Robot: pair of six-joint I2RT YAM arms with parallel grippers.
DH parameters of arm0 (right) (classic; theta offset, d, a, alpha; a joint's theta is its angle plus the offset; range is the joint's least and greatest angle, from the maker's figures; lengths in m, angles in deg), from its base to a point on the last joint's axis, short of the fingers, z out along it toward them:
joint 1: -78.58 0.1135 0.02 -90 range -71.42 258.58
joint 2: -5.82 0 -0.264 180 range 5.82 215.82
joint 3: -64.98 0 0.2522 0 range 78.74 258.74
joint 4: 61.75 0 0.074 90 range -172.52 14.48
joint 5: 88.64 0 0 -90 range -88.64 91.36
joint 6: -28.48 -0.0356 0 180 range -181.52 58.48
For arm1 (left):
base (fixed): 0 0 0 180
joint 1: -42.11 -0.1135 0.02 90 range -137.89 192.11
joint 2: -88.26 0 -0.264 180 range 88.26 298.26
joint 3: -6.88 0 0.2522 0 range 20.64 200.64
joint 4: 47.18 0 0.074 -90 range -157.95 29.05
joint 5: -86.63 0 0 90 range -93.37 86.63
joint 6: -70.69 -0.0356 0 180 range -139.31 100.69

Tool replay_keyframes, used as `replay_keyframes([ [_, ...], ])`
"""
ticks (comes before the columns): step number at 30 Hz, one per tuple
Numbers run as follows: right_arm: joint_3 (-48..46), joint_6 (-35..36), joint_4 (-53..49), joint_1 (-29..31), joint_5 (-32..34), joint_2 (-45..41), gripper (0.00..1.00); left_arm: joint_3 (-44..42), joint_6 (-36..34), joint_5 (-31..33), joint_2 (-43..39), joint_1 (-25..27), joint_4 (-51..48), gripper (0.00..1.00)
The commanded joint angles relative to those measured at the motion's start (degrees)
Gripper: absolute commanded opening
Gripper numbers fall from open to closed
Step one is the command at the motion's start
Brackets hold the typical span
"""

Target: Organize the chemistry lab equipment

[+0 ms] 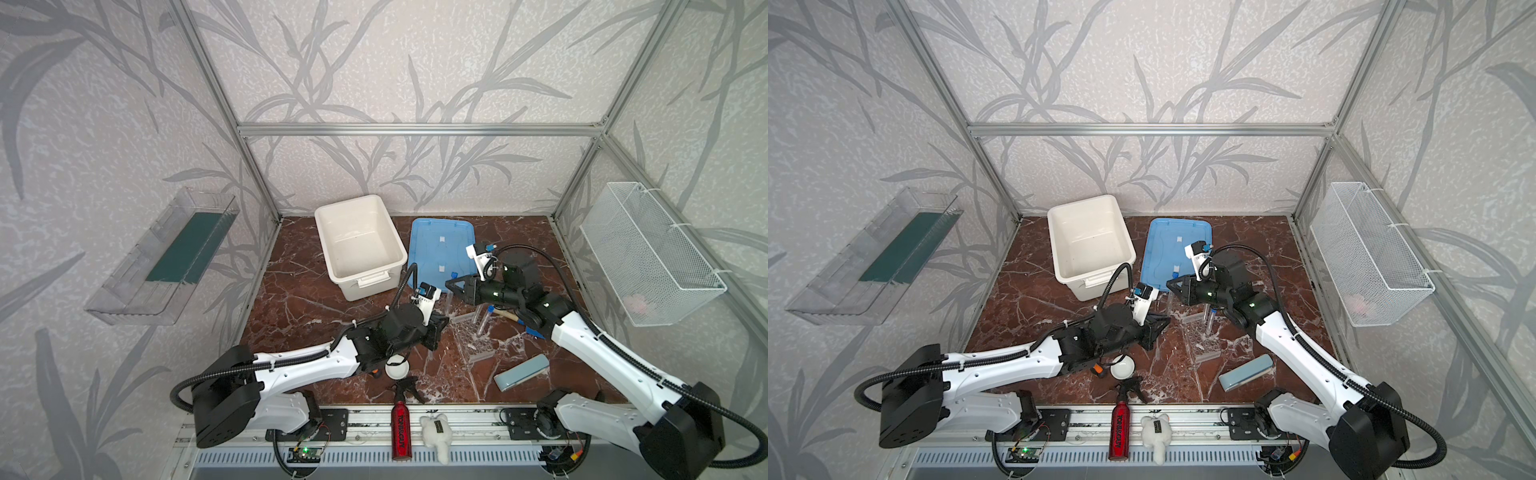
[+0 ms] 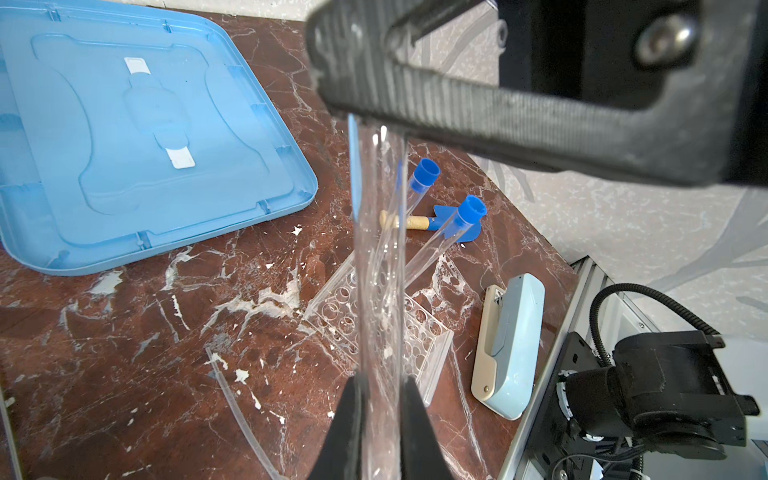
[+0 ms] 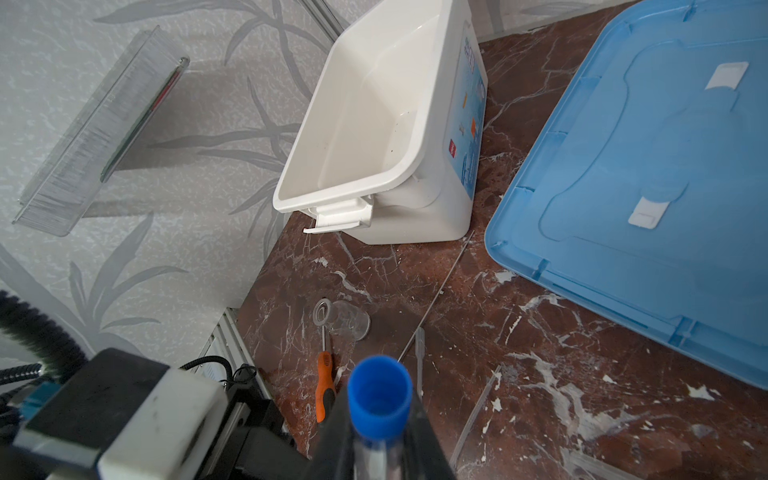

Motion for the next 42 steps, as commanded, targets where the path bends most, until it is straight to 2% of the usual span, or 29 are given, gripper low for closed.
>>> replay_keyframes([
  [1, 0.0, -1.3, 1.7, 0.2, -1.2, -0.7, 0.15, 0.9, 0.0, 1.3, 1.0, 0.2, -0.3, 0.1],
  [4, -0.3, -1.0, 1.5, 0.2, -0.3, -1.3, 0.11, 1.0, 0.5, 1.8, 1.3, 0.2, -0.1, 0.15],
  [5, -0.4, -0.9, 1.5, 0.2, 0.0, -1.6, 0.11, 1.0, 0.5, 1.8, 1.2, 0.2, 0.0, 0.22],
  [9, -1.1, 1.8, 0.8, 0.2, 2.1, -4.5, 0.1, 1.0, 1.5, 1.2, 1.0, 0.2, 1.1, 0.74],
  [11, -1.4, 5.5, -1.4, 0.6, 5.1, -7.1, 0.1, 1.6, 2.8, 0.9, 1.1, 0.2, 1.2, 0.95],
  [12, -1.4, 8.0, -3.0, 0.9, 7.3, -8.6, 0.1, 1.8, 3.0, 0.1, 1.2, 0.2, 1.6, 0.99],
  [18, -4.9, 21.2, -8.9, 3.5, 20.4, -18.3, 0.09, 3.3, 6.2, -3.9, 2.8, 0.1, 5.1, 0.99],
  [21, -8.2, 23.5, -8.9, 3.6, 23.1, -22.7, 0.09, 4.7, 6.3, -5.9, 4.3, 0.0, 5.8, 0.99],
  [29, -14.6, 22.2, -7.8, 3.7, 27.1, -27.3, 0.09, 6.4, 8.4, -7.3, 8.8, 0.0, 7.5, 0.99],
  [34, -17.1, 22.0, -9.4, 3.9, 35.2, -30.1, 0.09, 5.2, 13.5, -4.1, 9.6, 0.2, 8.6, 0.99],
  [37, -20.1, 20.7, -6.6, 3.9, 37.3, -32.1, 0.09, 4.7, 13.4, -2.5, 9.7, 0.0, 8.3, 0.99],
  [42, -26.1, 20.0, -0.2, 4.2, 38.8, -35.3, 0.09, 5.8, 13.3, -4.8, 11.4, 0.0, 8.8, 0.99],
])
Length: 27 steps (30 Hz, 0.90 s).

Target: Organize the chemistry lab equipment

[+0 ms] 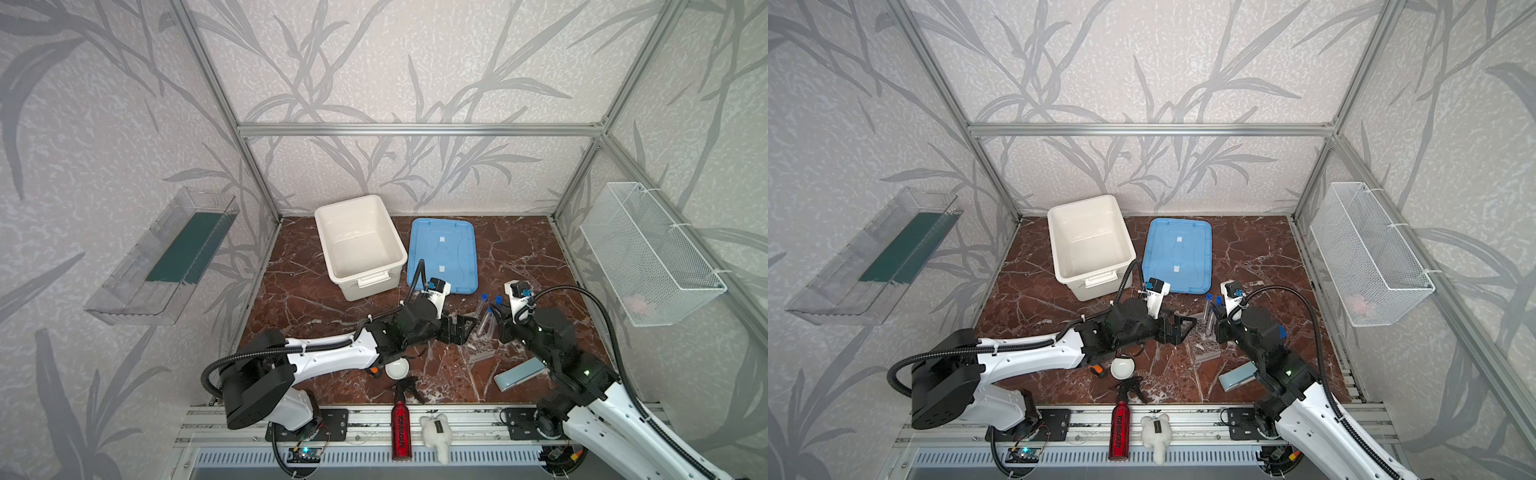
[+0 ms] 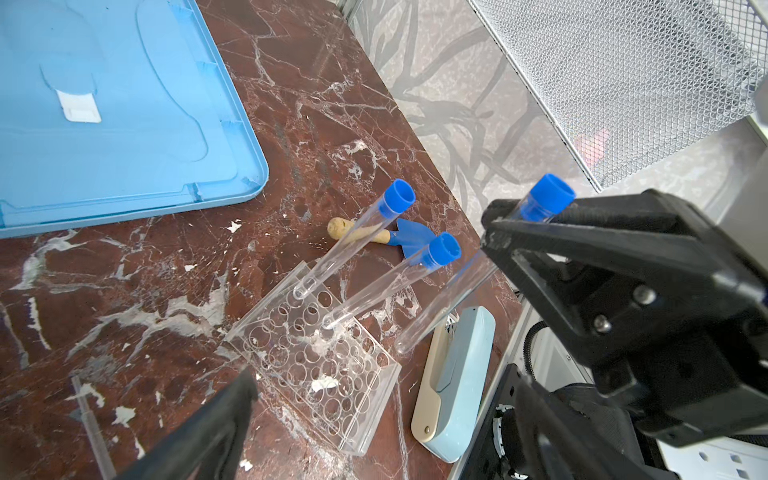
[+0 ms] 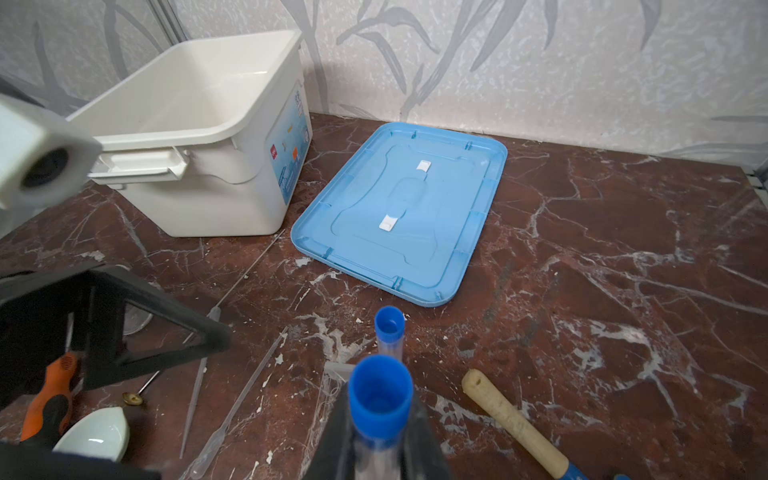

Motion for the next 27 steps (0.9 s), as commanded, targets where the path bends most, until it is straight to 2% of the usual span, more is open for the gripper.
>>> replay_keyframes([
  [1, -2.9, -0.8, 6.1, 0.6, 3.3, -1.9, 0.08, 1.1, 1.1, -0.4, 1.7, 0.0, 1.5, 0.99],
  [7, -7.4, -2.0, 9.6, 0.6, 4.1, -5.7, 0.09, 1.2, 1.4, -0.1, 2.9, 0.0, 2.1, 0.99],
  [16, -8.8, -4.2, 6.9, 0.8, 4.0, -6.8, 0.09, 1.6, 1.8, -0.7, 4.3, -0.1, 2.2, 0.99],
  [27, -7.3, -1.0, 6.3, 0.8, 4.2, -10.0, 0.09, 1.2, 1.9, -0.8, 5.0, 0.0, 3.0, 0.99],
])
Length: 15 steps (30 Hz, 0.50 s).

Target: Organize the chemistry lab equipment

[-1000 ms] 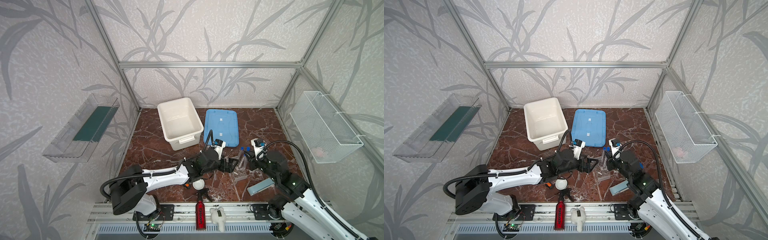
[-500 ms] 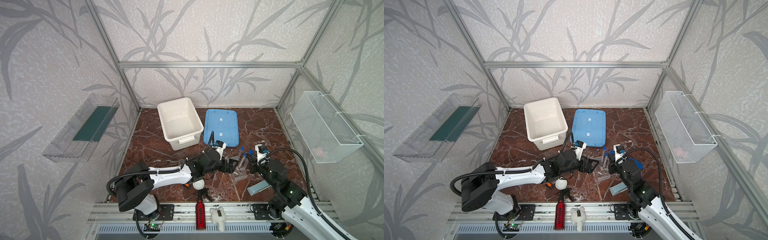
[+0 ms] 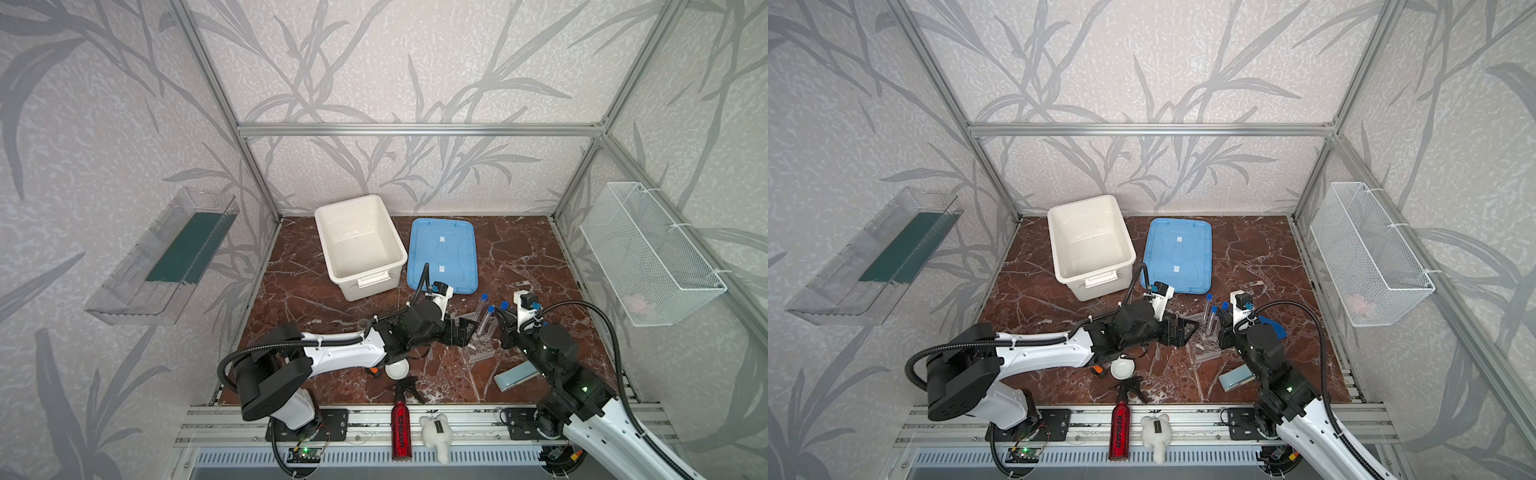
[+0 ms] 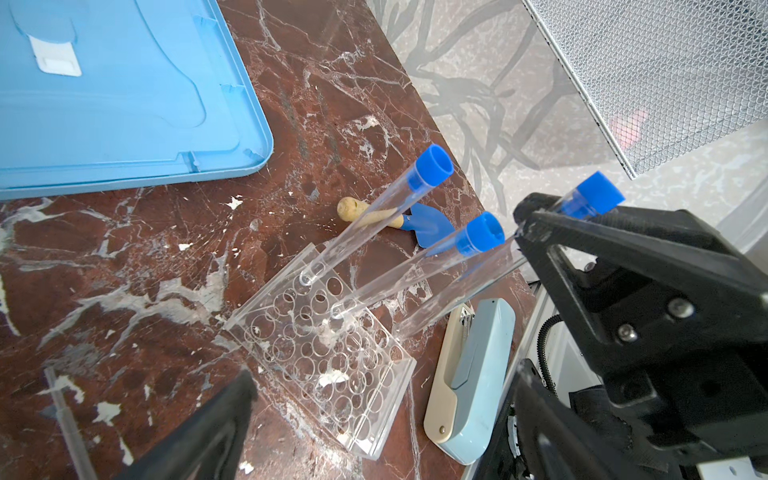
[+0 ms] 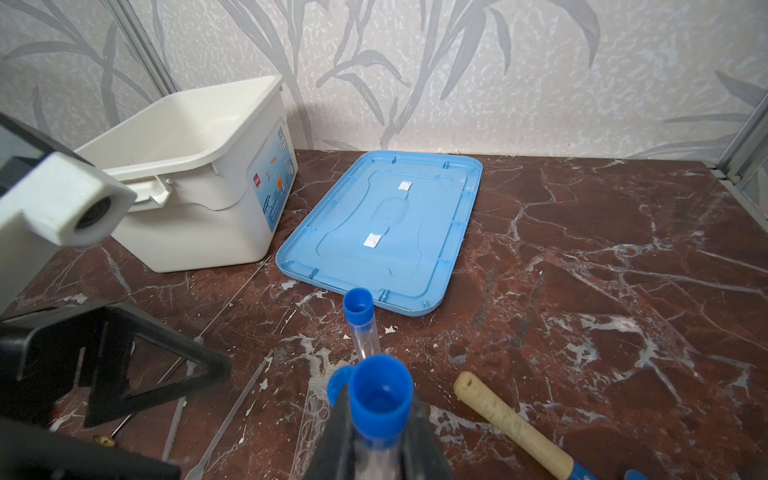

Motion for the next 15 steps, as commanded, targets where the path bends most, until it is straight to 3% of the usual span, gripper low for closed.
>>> replay_keyframes([
  [1, 2.1, 1.7, -1.2, 0.5, 1.1, -0.4, 0.09, 1.0, 0.9, -0.1, 0.8, -0.1, 1.6, 0.99],
  [15, -1.9, 1.1, 0.8, 4.2, 3.7, -3.8, 0.09, 0.3, 1.1, -0.3, 1.1, 0.0, 2.3, 0.99],
])
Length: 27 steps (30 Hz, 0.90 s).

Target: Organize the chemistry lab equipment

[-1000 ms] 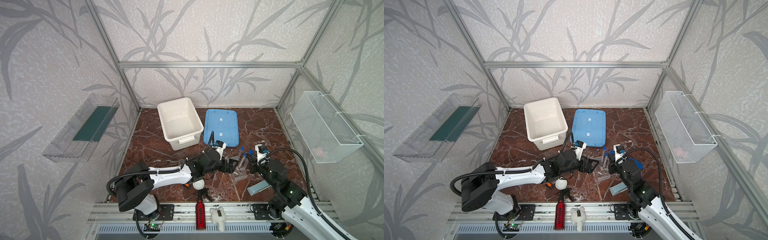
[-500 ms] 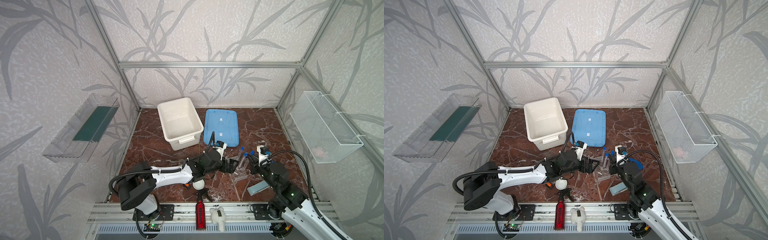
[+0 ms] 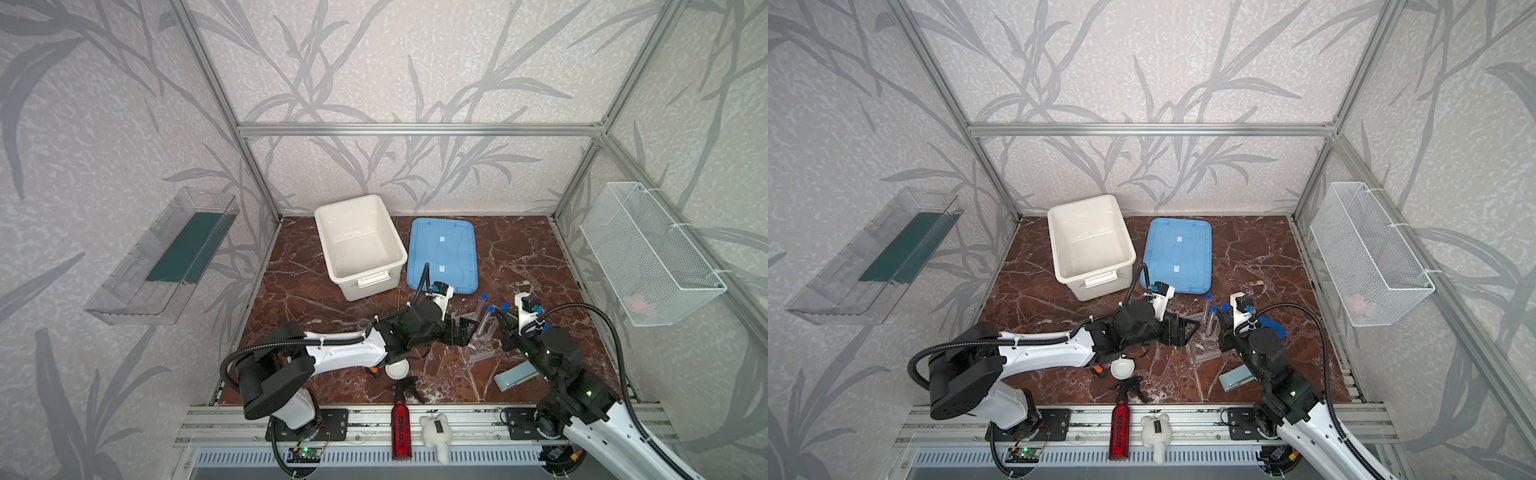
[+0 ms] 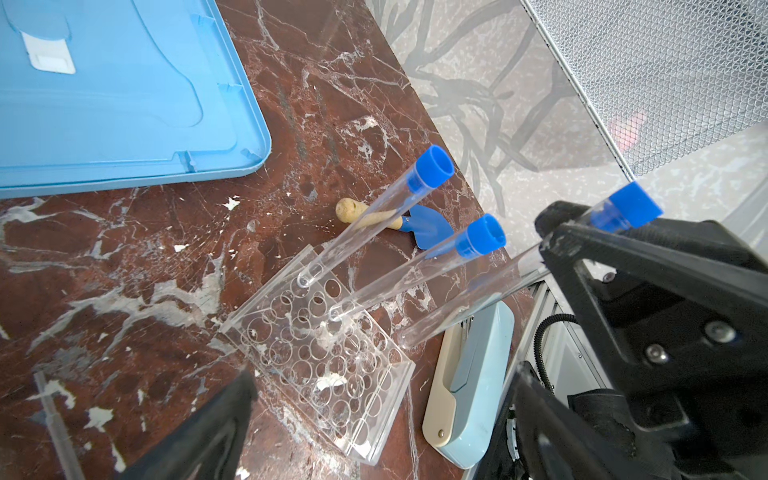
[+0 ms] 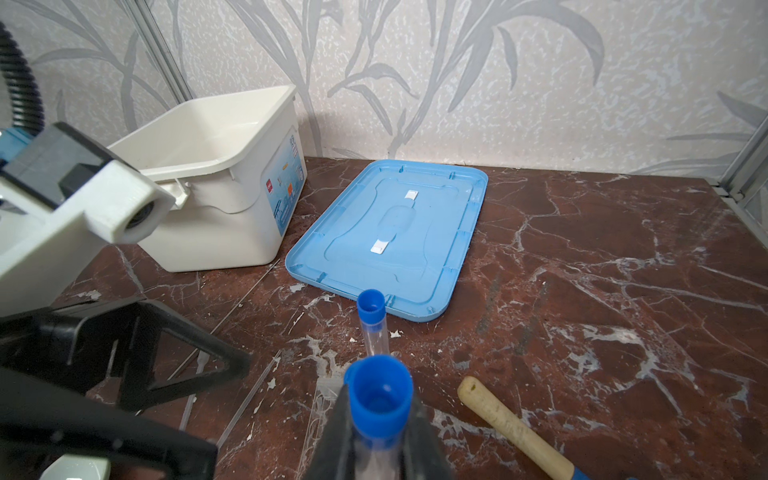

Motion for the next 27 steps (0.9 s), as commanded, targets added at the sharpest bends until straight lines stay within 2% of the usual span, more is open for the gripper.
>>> replay_keyframes([
  [1, -1.8, 0.8, 2.5, 1.7, 2.7, -1.2, 0.09, 0.3, 0.7, -0.2, 0.6, -0.1, 1.1, 0.99],
  [8, -7.0, 1.5, 7.3, 2.0, 3.5, -3.4, 0.09, 0.5, 0.7, -0.5, 0.9, -0.1, 1.0, 0.99],
  [17, -9.4, 2.1, 8.2, 2.0, 3.7, -4.5, 0.1, -0.1, 1.4, -0.6, 1.5, -0.2, 2.0, 0.99],
  [20, -9.6, 2.1, 8.1, 2.0, 2.1, -4.3, 0.19, -0.2, 1.5, -0.4, 1.4, -0.3, 2.0, 0.99],
  [22, -9.4, 1.2, 7.5, 2.0, 1.4, -4.7, 0.34, -0.2, 1.4, 0.0, 1.2, -0.4, 1.8, 0.99],
  [24, -9.2, 0.3, 6.6, 2.0, 1.7, -5.4, 0.43, -0.2, 1.3, 0.4, 0.8, -0.4, 1.3, 0.99],
  [27, -8.9, -0.5, 5.4, 2.0, 2.3, -7.4, 0.45, -0.4, 0.9, 0.7, 0.2, -0.4, 1.0, 0.99],
])
